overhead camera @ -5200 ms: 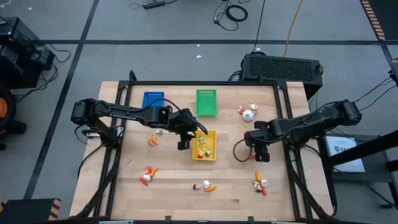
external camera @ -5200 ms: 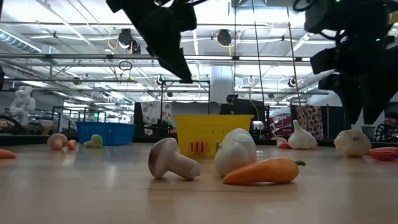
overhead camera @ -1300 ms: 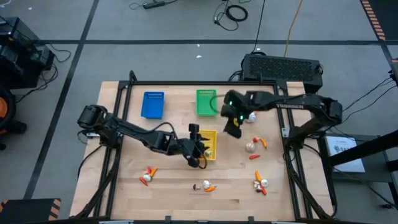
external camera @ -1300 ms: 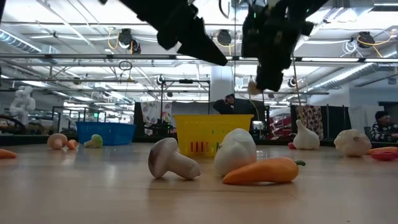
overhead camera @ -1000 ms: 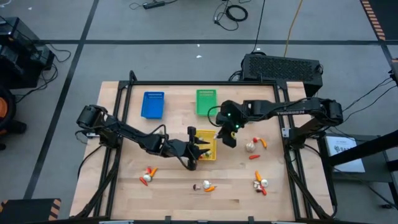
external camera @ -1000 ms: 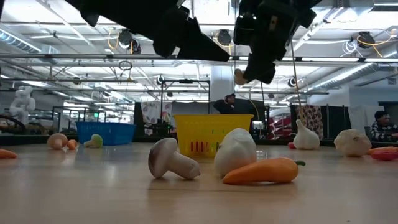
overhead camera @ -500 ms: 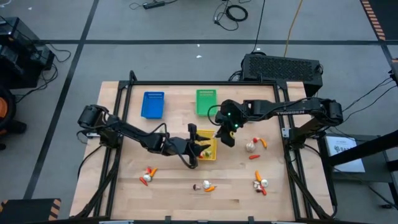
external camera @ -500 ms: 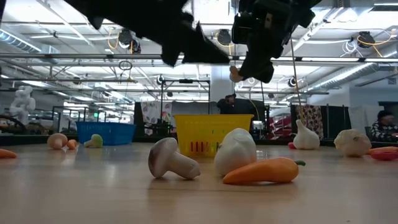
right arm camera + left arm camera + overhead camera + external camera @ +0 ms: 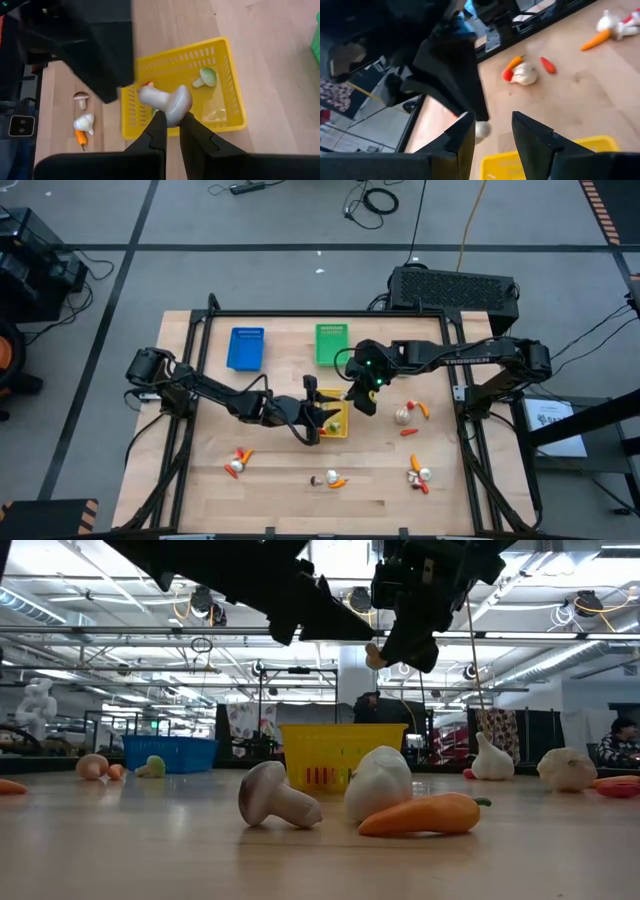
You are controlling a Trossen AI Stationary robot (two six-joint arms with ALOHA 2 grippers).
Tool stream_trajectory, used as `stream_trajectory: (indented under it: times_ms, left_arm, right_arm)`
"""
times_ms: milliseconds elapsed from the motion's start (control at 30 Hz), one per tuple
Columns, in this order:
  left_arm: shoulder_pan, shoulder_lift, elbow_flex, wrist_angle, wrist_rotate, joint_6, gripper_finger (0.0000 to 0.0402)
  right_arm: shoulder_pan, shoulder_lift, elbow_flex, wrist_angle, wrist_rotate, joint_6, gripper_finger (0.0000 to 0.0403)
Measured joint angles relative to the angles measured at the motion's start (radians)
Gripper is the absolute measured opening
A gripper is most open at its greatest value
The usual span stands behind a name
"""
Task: Sort produce into baskets
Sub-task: Put the brown mushroom into the yellow bin
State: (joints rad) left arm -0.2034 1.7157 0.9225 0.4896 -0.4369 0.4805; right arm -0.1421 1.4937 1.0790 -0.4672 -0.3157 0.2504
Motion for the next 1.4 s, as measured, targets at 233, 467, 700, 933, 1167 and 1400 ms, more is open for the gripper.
stream_trajectory:
  times_ms: [233,467,700,933,1167,1400]
  left_arm:
    - [0.018,0.000,0.000,-0.001,0.005,-0.001,0.0137]
    - [0.022,0.000,0.000,0.000,0.006,-0.001,0.0137]
    - [0.037,0.000,0.000,-0.001,0.006,-0.002,0.0137]
    - [0.039,0.000,0.000,-0.001,0.006,-0.003,0.0136]
    - [0.038,0.000,0.000,-0.009,-0.020,-0.003,0.0072]
    - [0.037,0.000,0.000,-0.009,-0.020,-0.003,0.0009]
  right_arm:
    - [0.000,0.000,0.000,0.036,0.000,0.000,0.0025]
    - [0.000,0.000,0.000,0.038,0.000,0.000,0.0025]
    - [0.000,0.000,0.000,0.055,0.000,0.000,0.0025]
    - [0.000,0.000,0.000,0.060,0.000,0.000,0.0025]
    - [-0.001,0.001,0.000,0.069,0.003,0.000,0.0025]
    - [-0.001,0.001,0.000,0.069,0.003,-0.004,0.0025]
